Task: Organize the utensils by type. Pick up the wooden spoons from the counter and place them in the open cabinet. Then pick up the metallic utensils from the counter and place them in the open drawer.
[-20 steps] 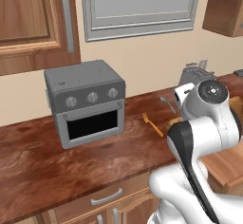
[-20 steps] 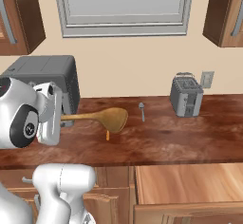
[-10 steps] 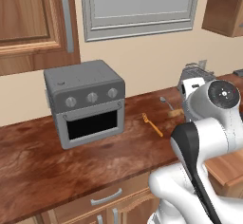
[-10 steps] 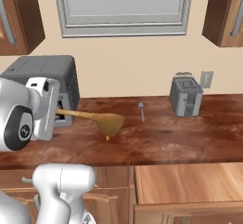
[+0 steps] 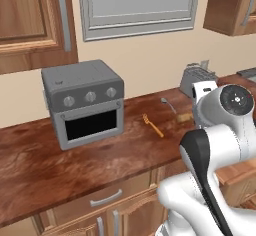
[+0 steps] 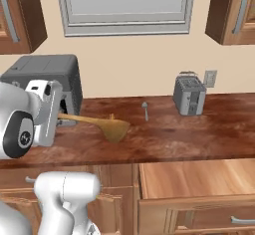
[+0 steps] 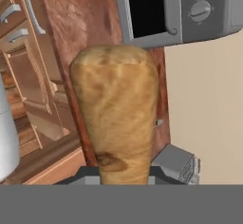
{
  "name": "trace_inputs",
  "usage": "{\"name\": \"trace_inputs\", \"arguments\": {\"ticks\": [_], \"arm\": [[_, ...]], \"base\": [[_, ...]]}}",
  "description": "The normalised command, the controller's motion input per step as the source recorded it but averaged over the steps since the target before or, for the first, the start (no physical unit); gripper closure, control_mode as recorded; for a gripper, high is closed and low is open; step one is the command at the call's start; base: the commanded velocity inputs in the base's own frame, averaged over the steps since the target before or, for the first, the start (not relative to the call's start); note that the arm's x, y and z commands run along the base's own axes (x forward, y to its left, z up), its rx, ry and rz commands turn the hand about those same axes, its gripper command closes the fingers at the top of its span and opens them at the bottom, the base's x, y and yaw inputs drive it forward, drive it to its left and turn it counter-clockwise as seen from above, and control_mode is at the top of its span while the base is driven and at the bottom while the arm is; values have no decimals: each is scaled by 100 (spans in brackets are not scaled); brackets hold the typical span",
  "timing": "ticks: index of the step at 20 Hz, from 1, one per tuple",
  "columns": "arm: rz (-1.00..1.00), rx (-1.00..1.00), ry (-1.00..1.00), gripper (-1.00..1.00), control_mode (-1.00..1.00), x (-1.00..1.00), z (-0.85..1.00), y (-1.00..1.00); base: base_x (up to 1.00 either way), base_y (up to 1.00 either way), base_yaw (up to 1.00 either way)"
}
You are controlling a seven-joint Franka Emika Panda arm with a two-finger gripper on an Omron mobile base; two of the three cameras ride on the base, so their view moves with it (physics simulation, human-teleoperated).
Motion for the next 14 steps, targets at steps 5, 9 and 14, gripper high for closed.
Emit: {"name": "trace_inputs", "arguments": {"ticks": [5, 9, 14], "arm": [[0, 0, 0, 100, 100, 0, 0, 0], [0, 0, 0, 100, 100, 0, 0, 0], [0, 0, 0, 100, 100, 0, 0, 0]], "base": [[-69, -4, -2], [-75, -1, -1], [-68, -14, -17]]}}
